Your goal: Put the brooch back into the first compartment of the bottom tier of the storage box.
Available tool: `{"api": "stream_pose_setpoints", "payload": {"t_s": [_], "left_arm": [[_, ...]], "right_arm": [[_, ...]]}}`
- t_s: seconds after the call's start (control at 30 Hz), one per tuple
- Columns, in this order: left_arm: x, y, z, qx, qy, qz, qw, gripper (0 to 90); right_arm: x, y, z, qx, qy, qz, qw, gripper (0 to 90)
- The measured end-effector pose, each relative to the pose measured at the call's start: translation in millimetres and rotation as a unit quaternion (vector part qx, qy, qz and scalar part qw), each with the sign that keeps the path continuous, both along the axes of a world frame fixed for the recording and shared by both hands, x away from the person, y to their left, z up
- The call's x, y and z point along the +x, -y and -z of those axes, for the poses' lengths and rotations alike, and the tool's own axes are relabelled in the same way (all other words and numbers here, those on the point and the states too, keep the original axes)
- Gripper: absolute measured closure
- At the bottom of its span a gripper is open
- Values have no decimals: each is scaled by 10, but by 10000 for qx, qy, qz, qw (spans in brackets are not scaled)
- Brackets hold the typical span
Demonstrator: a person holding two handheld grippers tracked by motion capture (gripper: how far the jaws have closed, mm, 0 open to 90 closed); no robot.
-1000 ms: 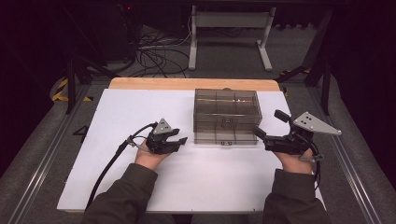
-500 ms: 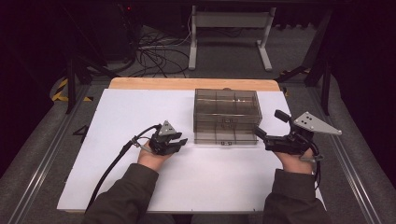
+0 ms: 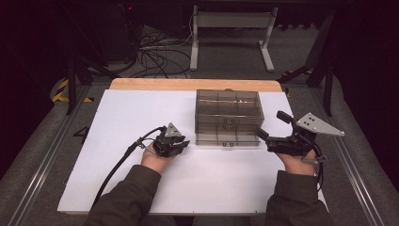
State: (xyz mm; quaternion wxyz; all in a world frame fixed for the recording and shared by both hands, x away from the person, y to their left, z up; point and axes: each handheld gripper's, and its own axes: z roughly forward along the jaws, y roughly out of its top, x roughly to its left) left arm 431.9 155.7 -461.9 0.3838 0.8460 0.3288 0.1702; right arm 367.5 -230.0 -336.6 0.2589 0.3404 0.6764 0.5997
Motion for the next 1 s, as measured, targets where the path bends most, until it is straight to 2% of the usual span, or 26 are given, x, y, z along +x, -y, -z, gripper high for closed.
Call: {"api": "stream_pose_setpoints", "payload": {"t_s": [0.33, 0.63, 1.0], "left_arm": [[-12, 25, 8, 66, -8, -43, 10000, 797], [-18, 35, 2, 99, 72, -32, 9999, 801], [-47, 99, -98, 116, 276, 22, 9995, 802]], "right_arm": [[-1, -8, -1, -1, 2, -9, 10000, 22], [-1, -7, -1, 2, -3, -9, 10000, 22], [-2, -7, -1, -1, -1, -12, 10000, 22]]}}
